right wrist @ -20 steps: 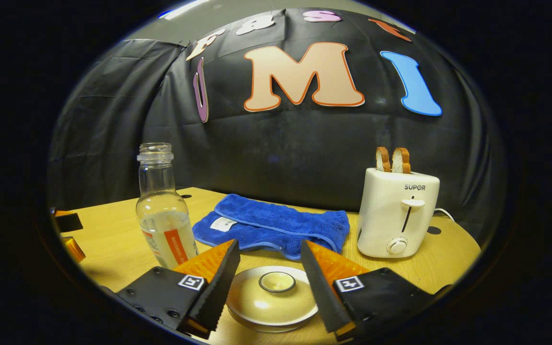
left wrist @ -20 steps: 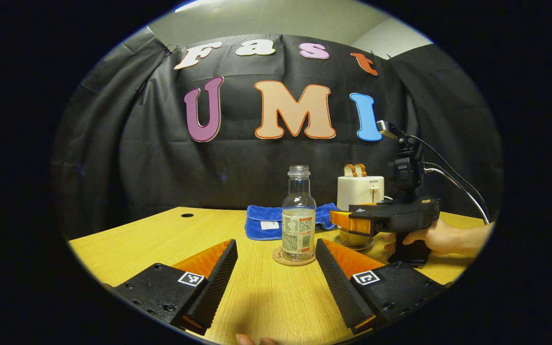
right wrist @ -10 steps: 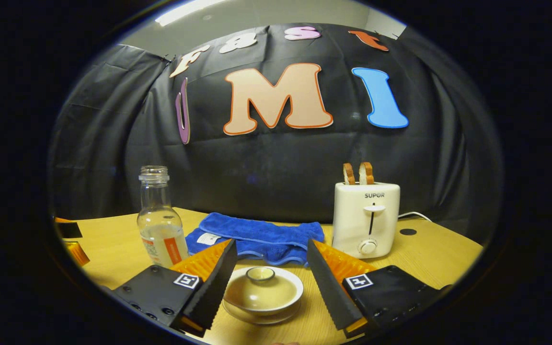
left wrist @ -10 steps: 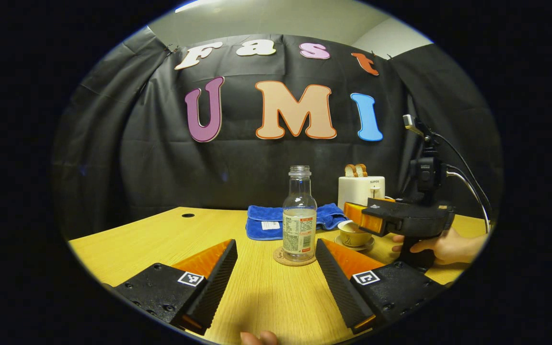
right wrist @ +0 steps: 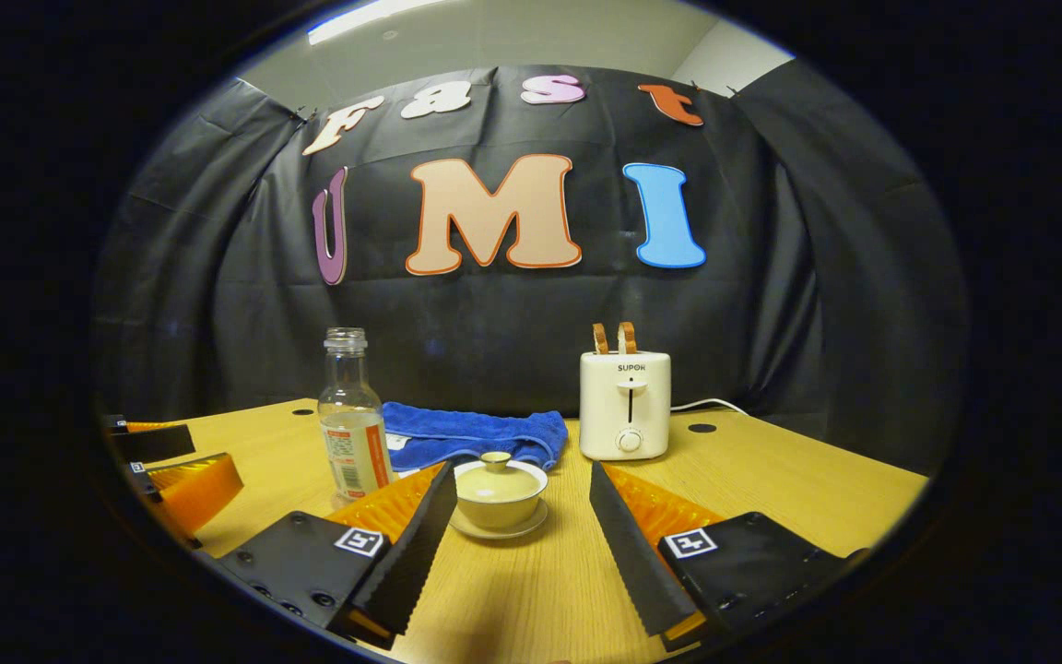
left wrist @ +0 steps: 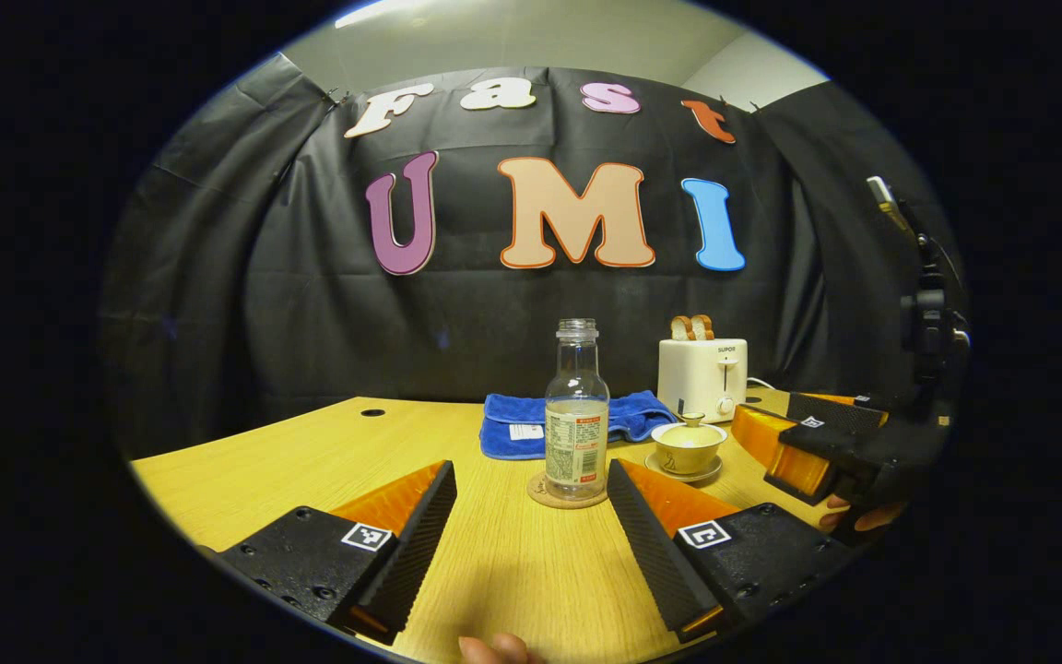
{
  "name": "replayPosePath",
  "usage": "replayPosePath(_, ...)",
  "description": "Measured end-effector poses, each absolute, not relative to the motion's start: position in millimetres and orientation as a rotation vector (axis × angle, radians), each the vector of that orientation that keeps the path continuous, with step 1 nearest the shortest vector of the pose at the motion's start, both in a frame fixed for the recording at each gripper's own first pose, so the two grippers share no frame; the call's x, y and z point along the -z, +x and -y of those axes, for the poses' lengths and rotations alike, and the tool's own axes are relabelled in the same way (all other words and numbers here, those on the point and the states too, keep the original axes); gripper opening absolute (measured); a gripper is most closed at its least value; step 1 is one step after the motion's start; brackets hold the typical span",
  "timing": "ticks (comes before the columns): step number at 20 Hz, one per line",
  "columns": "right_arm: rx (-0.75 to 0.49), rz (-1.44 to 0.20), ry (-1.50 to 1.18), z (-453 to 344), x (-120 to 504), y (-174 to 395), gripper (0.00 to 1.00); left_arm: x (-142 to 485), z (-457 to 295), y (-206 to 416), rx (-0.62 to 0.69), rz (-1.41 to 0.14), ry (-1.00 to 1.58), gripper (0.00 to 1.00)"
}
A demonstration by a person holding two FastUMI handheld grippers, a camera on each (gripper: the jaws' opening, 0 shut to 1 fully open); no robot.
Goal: Open the teacup lid with one hand, grasp the water bottle and pour water into the teacup with the other hand; after pouring, place the water bottle on the coaster and then close the teacup lid.
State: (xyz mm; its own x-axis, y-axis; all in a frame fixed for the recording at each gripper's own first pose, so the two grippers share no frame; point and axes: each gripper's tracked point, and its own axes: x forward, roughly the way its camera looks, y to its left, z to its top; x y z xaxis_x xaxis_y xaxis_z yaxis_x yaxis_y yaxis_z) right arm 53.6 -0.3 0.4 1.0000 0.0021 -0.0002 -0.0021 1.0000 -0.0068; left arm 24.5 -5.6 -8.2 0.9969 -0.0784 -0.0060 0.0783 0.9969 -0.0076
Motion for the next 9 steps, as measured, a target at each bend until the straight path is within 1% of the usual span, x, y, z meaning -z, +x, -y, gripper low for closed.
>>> replayPosePath(3, -0.011, -0.006, -0.008, -2.4, 0.4, 38.9, 0.94, 8.6, 3.9, 16.3, 0.064, -0.006, -0.008, 0.96)
replayPosePath(4, -0.014, -0.005, -0.007, -2.8, -0.7, 33.5, 0.89, 8.4, 7.6, 15.8, 0.072, -0.007, -0.008, 0.96)
replayPosePath(5, -0.017, -0.006, -0.006, -2.9, 0.2, 27.7, 0.94, 8.6, 9.9, 13.9, 0.074, -0.005, -0.008, 0.96)
replayPosePath(7, -0.022, -0.001, -0.006, -4.2, -1.8, 16.6, 0.94, 8.7, 10.6, 10.0, 0.067, -0.006, -0.008, 0.96)
replayPosePath(8, -0.023, -0.003, -0.006, -4.8, -2.1, 10.7, 0.94, 8.2, 12.2, 8.2, 0.066, -0.007, -0.008, 0.99)
replayPosePath(9, -0.024, -0.003, -0.006, -4.5, -1.4, 5.9, 0.89, 9.9, 14.5, 6.6, 0.064, -0.006, -0.008, 0.96)
